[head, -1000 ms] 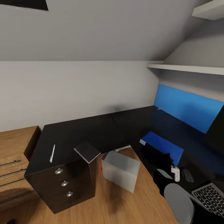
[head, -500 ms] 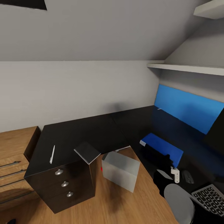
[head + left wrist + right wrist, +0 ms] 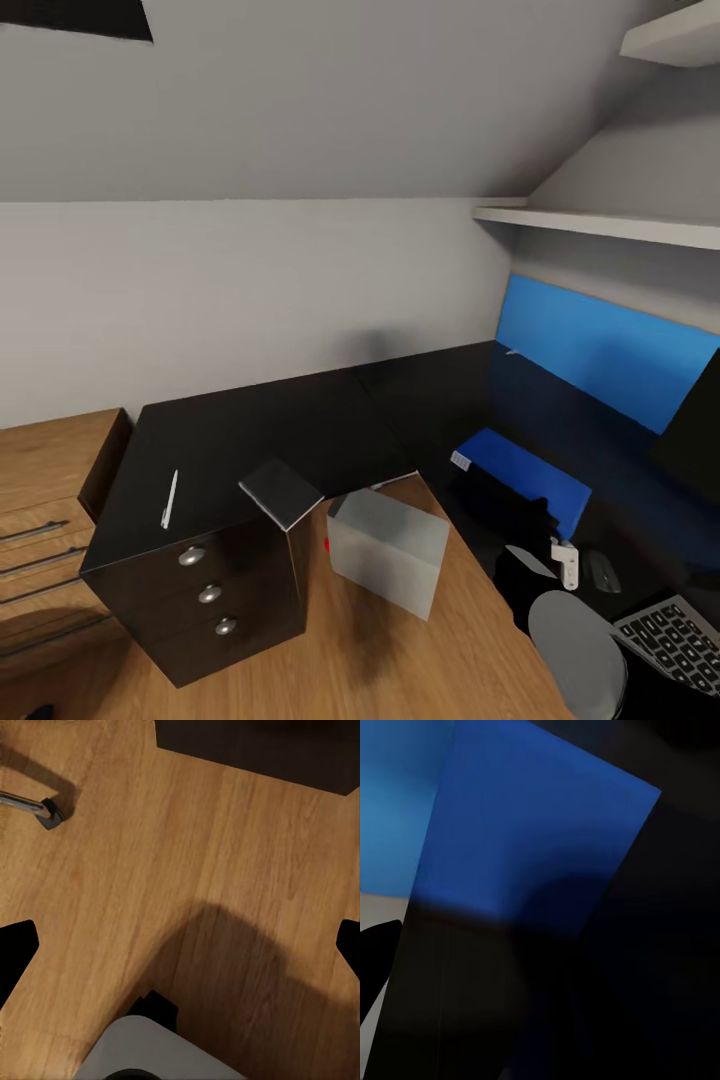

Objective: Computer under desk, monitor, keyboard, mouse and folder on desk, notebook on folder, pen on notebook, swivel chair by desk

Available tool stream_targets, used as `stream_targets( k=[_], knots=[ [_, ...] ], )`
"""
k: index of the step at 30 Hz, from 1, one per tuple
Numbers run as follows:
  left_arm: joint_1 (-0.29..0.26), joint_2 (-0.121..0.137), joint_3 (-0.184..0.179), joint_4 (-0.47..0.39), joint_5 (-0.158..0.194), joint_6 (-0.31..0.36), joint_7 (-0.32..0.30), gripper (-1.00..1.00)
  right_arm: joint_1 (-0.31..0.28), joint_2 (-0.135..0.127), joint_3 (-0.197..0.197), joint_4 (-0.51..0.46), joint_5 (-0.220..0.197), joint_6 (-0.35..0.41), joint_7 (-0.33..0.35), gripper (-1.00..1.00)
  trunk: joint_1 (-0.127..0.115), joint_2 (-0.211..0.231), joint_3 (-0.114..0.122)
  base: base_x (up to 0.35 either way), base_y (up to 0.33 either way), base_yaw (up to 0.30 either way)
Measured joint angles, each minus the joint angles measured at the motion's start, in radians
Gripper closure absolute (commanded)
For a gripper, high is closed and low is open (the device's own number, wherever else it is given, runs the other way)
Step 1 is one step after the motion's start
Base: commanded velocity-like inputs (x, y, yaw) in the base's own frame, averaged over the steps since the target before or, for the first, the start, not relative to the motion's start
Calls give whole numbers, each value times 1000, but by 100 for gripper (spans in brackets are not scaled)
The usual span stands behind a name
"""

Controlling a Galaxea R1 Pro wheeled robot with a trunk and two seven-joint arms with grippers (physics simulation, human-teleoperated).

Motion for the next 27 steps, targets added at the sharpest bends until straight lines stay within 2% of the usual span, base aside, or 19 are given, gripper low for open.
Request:
stream_targets(
  k=[2, 27],
  knots=[
    [0, 0, 0, 0, 0, 0, 0, -100, 0, -2, 0, 0, -1, 1, 0, 100, -8, 14, 6, 0, 0, 0],
    [0, 1, 1, 0, 0, 0, 0, -100, 0, -3, 0, 2, -1, 3, -2, 100, -8, 14, 6, 0, 0, 0]
  ],
)
